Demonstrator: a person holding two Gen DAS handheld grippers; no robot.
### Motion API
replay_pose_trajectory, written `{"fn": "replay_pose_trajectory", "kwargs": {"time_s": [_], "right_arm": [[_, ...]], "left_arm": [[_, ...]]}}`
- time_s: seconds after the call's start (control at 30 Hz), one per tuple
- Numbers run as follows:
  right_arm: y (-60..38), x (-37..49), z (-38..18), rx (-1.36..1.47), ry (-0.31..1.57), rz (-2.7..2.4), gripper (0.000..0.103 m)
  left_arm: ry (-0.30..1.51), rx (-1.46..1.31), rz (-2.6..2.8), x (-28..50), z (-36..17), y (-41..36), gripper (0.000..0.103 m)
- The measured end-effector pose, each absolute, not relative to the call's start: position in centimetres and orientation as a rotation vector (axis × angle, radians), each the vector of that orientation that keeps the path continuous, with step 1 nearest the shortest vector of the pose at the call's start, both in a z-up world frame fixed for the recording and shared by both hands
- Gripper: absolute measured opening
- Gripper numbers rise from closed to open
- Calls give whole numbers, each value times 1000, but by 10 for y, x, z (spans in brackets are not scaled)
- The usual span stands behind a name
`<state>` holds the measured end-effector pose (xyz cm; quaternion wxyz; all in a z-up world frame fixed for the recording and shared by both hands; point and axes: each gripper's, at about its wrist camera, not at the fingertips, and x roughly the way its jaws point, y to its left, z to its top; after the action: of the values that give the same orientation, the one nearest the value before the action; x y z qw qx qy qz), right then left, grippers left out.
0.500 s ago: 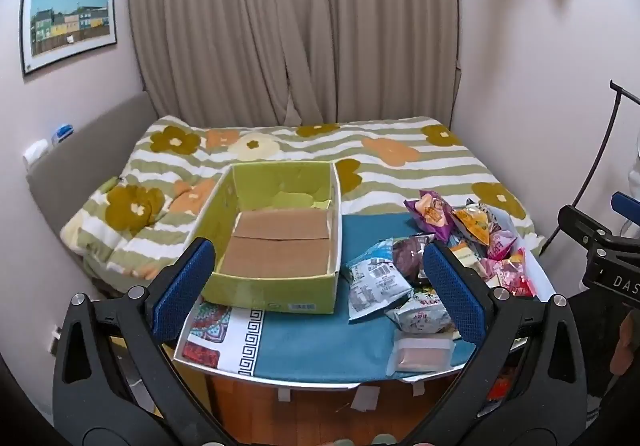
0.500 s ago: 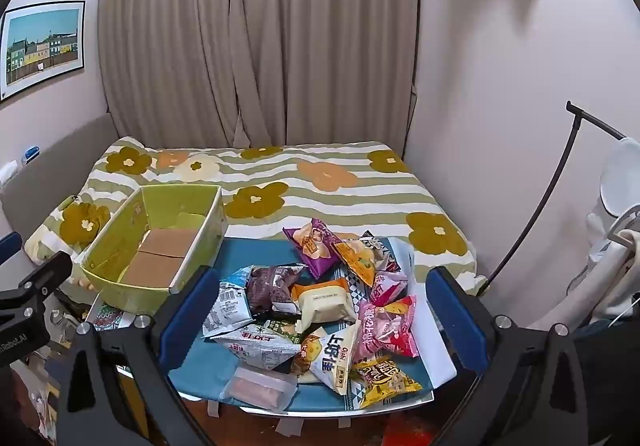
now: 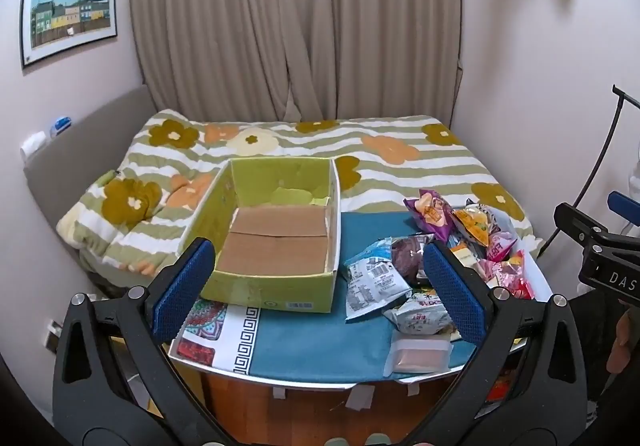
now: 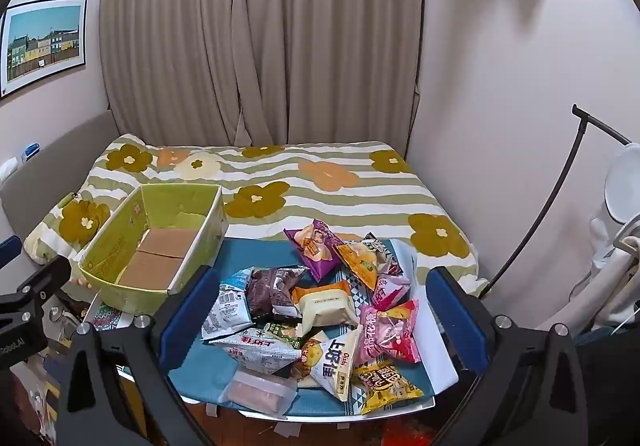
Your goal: Organize snacks
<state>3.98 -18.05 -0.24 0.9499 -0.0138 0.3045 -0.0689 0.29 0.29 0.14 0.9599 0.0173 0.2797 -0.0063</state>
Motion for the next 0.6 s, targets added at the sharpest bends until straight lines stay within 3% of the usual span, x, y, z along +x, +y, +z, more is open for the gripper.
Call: {"fn": "replay_pose_trajectory", "kwargs": {"time_s": [0.6], "right_arm": [[-179,40,-3,-32,625,-147,103]], "left_arm": [[587,32,-23,7,-4,0,103]]}}
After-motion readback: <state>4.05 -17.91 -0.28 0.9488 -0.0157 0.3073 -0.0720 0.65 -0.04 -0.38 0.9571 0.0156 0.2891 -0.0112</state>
